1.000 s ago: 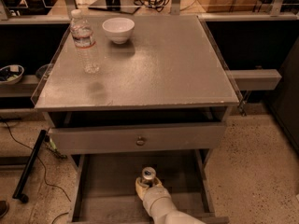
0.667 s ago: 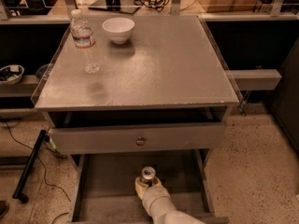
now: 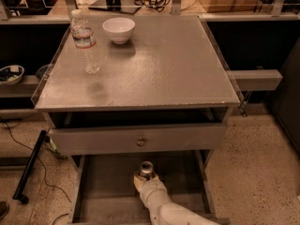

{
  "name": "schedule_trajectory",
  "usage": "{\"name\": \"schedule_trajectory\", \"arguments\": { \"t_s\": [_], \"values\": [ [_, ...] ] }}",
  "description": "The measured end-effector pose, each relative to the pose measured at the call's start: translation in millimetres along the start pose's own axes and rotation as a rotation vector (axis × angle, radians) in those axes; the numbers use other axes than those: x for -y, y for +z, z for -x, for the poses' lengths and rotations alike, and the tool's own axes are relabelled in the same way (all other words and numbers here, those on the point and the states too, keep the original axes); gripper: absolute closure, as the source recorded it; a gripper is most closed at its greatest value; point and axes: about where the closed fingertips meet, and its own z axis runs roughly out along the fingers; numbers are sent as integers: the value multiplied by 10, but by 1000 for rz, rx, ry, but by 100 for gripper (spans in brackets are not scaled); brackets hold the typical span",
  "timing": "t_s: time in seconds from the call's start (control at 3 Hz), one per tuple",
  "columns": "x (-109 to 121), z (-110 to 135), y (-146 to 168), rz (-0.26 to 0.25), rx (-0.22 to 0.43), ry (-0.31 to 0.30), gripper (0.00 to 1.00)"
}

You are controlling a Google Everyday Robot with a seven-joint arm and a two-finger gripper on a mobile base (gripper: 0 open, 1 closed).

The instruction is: Place redbull can into middle drawer

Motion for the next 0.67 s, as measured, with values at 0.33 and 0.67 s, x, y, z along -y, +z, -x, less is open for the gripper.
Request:
{"name": "schedule_trajectory", "arguments": {
  "t_s": [0.33,0.67],
  "values": [
    [3,-133,-51,-19,1,16,100],
    [-1,-168,-56,-28,4,9,100]
  ]
}}
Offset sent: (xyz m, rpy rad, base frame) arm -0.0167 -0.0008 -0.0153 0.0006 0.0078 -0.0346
